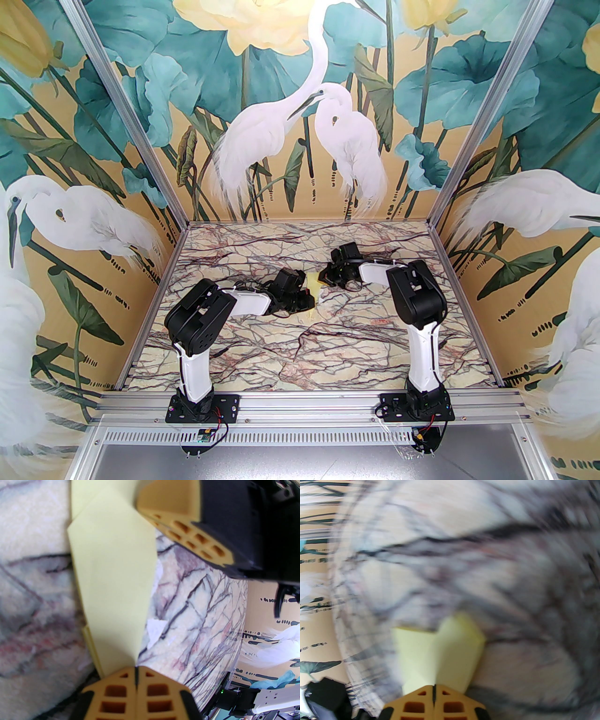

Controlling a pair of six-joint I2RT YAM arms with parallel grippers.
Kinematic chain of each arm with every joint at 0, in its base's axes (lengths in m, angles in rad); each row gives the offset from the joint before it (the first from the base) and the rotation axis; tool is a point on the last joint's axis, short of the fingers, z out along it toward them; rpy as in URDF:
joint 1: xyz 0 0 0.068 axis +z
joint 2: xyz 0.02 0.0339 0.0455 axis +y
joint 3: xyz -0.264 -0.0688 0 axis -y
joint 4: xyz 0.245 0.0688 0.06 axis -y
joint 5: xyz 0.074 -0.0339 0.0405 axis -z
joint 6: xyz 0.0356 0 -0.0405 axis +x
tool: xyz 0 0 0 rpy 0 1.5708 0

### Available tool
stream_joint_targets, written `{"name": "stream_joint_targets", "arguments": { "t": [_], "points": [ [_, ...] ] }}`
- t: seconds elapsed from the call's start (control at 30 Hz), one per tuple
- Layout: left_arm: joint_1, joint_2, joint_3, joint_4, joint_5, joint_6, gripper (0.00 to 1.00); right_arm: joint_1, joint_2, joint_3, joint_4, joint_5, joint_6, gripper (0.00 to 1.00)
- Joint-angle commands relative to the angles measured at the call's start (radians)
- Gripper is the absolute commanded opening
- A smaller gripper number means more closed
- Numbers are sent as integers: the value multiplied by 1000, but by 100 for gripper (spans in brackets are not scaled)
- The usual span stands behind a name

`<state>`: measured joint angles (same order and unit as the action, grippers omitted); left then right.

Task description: Fold a paper plane with a square sheet of paper (fold left side to right side)

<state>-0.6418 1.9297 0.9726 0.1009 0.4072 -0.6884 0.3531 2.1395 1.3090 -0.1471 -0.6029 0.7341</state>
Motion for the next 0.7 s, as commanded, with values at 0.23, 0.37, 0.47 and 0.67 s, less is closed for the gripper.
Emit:
{"name": "stream_joint_targets", "arguments": {
  "t": [0.23,0.37,0.47,0.67],
  "points": [
    [3,6,126,-115,34,10,4,4,43,14,-86,73,-48,0],
    [22,59,184,-116,51,19,6,4,45,16,-89,74,-47,0],
    [25,97,219,-123,61,24,7,4,48,21,-95,75,-45,0],
    [24,144,220,-158,52,39,7,4,57,39,-119,84,-53,0]
  ]
}}
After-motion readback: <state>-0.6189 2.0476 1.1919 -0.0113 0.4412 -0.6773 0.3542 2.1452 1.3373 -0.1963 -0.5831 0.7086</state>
